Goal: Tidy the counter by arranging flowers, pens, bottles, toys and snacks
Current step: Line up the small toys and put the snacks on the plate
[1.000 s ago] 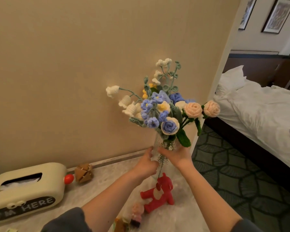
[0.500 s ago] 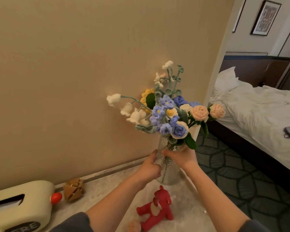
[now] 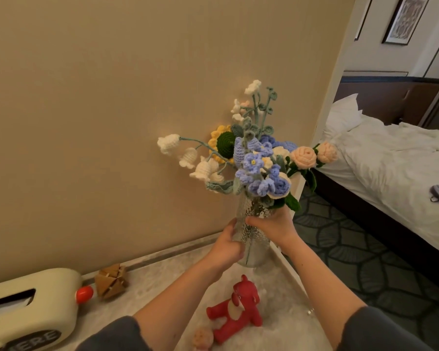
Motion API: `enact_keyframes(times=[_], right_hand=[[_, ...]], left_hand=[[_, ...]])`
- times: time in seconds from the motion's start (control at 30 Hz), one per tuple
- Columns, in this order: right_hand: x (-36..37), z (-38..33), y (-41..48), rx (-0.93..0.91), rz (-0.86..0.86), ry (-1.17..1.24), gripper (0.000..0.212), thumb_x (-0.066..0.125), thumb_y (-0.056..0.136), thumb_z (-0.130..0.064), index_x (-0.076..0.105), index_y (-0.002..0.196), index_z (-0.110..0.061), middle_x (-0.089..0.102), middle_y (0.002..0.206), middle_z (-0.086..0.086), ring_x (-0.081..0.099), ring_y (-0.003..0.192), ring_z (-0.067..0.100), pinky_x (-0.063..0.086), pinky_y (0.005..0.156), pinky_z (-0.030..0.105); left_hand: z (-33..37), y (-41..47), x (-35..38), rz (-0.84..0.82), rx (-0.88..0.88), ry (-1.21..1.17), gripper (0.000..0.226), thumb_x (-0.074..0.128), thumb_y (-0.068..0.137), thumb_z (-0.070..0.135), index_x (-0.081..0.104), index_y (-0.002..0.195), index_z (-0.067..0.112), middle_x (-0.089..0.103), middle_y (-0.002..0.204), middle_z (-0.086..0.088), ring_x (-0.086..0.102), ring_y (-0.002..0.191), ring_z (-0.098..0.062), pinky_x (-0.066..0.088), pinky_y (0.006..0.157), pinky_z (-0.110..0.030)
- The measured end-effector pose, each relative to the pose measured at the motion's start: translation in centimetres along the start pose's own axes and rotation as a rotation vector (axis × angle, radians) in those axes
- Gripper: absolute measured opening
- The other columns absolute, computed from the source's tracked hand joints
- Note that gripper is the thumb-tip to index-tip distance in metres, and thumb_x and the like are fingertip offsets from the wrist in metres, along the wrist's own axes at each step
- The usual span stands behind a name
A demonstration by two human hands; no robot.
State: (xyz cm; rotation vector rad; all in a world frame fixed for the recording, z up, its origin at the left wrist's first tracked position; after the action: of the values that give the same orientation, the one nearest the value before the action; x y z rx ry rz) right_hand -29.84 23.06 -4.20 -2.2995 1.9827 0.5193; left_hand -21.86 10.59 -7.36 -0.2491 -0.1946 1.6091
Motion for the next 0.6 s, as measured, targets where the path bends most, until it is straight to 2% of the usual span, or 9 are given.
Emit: enact_keyframes(times=[0.07, 0.13, 0.2, 0.27, 0.33, 0.5, 0.6], right_hand=[[0.0, 0.0, -0.4, -0.009, 0.027, 0.042, 0.068, 0.088, 0.066, -0.011, 0.052, 0.122, -0.027, 0.06, 0.112, -0.015, 0.056, 0.109, 0.008, 0.043, 0.087, 0.02], [0.1, 0.1, -1.2, -0.006, 0.063, 0.065, 0.077, 0.088, 0.067, -0.013, 0.045, 0.129, -0.027, 0.055, 0.121, -0.016, 0.049, 0.116, 0.006, 0.04, 0.093, 0.023], [0.3, 0.7, -2.5, 0.051, 0.077, 0.053, 0.092, 0.087, 0.068, -0.017, 0.034, 0.142, -0.024, 0.045, 0.138, -0.007, 0.04, 0.127, 0.009, 0.038, 0.102, 0.03], [0.8, 1.7, -4.7, 0.171, 0.097, 0.05, 0.106, 0.085, 0.071, -0.022, 0.017, 0.152, -0.022, 0.028, 0.153, 0.0, 0.029, 0.14, 0.015, 0.034, 0.113, 0.039], [1.4, 2.7, -7.5, 0.221, 0.126, 0.082, 0.106, 0.082, 0.074, -0.024, 0.011, 0.153, -0.02, 0.022, 0.158, 0.004, 0.029, 0.142, 0.02, 0.033, 0.114, 0.045], [3.0, 5.0, -12.3, 0.252, 0.104, 0.069, 0.079, 0.079, 0.077, -0.026, 0.037, 0.143, -0.019, 0.046, 0.141, 0.002, 0.048, 0.119, 0.013, 0.046, 0.102, 0.039], [3.5, 5.3, -13.8, 0.242, 0.027, -0.004, 0.073, 0.078, 0.077, -0.033, 0.041, 0.139, -0.021, 0.049, 0.132, -0.001, 0.053, 0.108, 0.012, 0.048, 0.087, 0.029]], left_hand=[[-0.3, -0.2, -0.1, -0.003, 0.008, 0.01, 0.08, 0.05, 0.088, -0.002, 0.013, 0.153, 0.027, 0.024, 0.156, 0.006, 0.059, 0.101, -0.01, 0.05, 0.073, -0.027], [-0.5, -0.6, -0.4, 0.006, 0.02, 0.028, 0.074, 0.05, 0.092, 0.002, 0.016, 0.153, 0.026, 0.025, 0.156, 0.005, 0.048, 0.123, -0.011, 0.05, 0.085, -0.026], [-0.8, -1.0, -0.8, 0.03, 0.011, 0.064, 0.066, 0.049, 0.093, 0.003, 0.026, 0.151, 0.024, 0.033, 0.153, 0.001, 0.039, 0.134, -0.014, 0.046, 0.099, -0.032], [-1.2, -1.7, -1.3, 0.033, -0.008, 0.118, 0.056, 0.046, 0.093, 0.001, 0.038, 0.144, 0.023, 0.045, 0.143, -0.001, 0.044, 0.13, -0.014, 0.041, 0.101, -0.031], [-2.1, -2.8, -1.7, 0.023, -0.033, 0.19, 0.05, 0.044, 0.093, 0.0, 0.044, 0.139, 0.019, 0.053, 0.134, -0.004, 0.05, 0.117, -0.012, 0.039, 0.092, -0.025], [-5.0, -4.9, -1.7, 0.054, -0.075, 0.273, 0.047, 0.038, 0.094, -0.006, 0.044, 0.138, 0.008, 0.054, 0.129, -0.012, 0.049, 0.106, -0.013, 0.041, 0.07, -0.015], [-6.1, -5.8, -1.1, 0.059, -0.1, 0.261, 0.046, 0.036, 0.094, -0.006, 0.044, 0.137, 0.005, 0.054, 0.129, -0.016, 0.051, 0.103, -0.016, 0.043, 0.077, -0.02]])
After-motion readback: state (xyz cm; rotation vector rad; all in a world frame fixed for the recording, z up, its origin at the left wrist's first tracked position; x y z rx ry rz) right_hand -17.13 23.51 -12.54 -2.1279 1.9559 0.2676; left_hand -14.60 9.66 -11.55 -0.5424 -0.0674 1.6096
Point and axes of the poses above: each hand's wrist, its own y-axis towards the middle knuckle, its own x-axis out of the palm, z = x × y, the point moved 2 cm from there along y, towards the middle knuckle
